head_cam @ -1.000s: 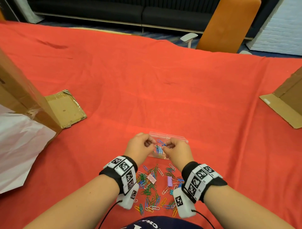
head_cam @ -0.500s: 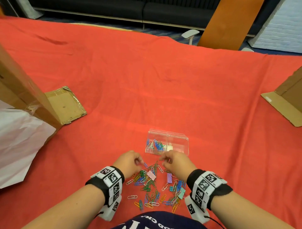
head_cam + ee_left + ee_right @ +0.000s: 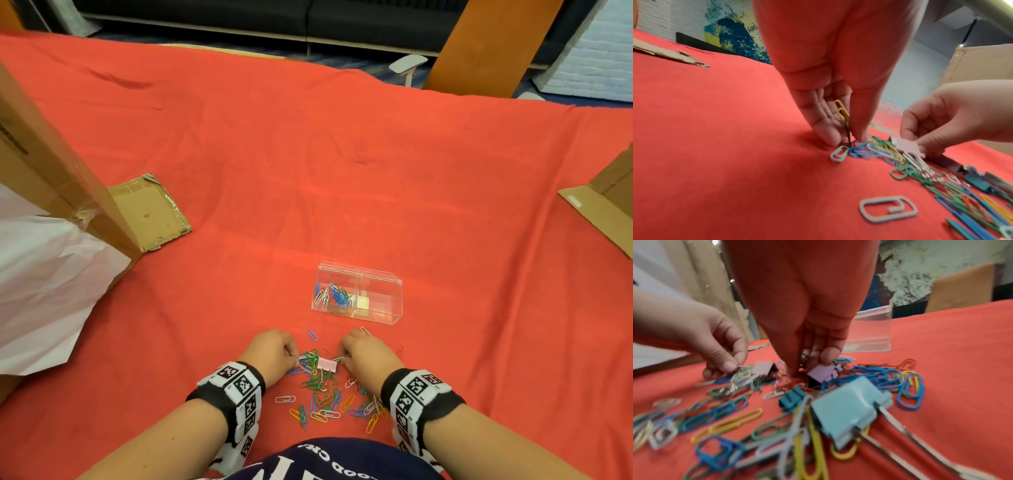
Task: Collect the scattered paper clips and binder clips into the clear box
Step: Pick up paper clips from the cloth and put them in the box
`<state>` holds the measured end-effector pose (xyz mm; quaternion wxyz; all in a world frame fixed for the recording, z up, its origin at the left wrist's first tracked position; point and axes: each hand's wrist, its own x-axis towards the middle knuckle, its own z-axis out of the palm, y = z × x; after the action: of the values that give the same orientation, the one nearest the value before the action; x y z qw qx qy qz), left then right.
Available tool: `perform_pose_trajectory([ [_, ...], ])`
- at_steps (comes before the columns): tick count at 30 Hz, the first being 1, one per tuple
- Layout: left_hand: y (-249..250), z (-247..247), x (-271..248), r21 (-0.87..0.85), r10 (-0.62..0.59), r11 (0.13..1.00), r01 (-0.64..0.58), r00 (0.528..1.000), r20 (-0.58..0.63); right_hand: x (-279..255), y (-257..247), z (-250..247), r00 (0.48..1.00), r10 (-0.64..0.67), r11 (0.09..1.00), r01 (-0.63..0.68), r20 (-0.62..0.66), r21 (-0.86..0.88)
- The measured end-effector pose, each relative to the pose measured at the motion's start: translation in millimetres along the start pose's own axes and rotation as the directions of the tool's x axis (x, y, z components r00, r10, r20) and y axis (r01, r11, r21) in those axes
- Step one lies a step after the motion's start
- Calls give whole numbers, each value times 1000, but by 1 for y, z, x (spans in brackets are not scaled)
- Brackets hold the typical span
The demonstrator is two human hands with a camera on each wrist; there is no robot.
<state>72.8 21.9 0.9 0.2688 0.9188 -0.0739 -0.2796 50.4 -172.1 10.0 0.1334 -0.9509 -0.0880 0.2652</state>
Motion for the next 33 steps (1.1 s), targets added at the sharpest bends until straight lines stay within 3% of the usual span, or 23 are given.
perform_pose_trajectory([
  [4, 6, -10, 2, -73, 27, 997, -29, 999, -24, -5, 1, -15, 990, 74, 984, -52, -120, 171],
  [11, 48, -39, 11, -296, 117, 941, -165, 978, -174, -2, -4, -52, 914, 183, 848, 39, -361, 528],
  [16, 73, -50, 31, -424, 71, 884, -198, 952, -299, 16, -8, -69, 880, 335, 669, 30, -338, 743],
  [20, 80, -49, 44, -416, 45, 889, -192, 940, -338, 24, -9, -73, 871, 368, 632, 22, -325, 775],
  [23, 79, -47, 50, -337, 38, 927, -167, 934, -356, 26, -10, -73, 880, 352, 659, 9, -319, 752],
  [28, 62, -43, 44, -244, 56, 959, -143, 942, -331, 16, -2, -62, 909, 215, 830, 21, -356, 557],
  [30, 51, -36, 35, -208, 68, 969, -135, 952, -299, 7, 1, -51, 947, 119, 874, 44, -300, 484],
  [33, 34, -20, 20, -115, 105, 985, -126, 978, -178, -2, 7, -30, 994, 6, 961, 24, -105, 275],
])
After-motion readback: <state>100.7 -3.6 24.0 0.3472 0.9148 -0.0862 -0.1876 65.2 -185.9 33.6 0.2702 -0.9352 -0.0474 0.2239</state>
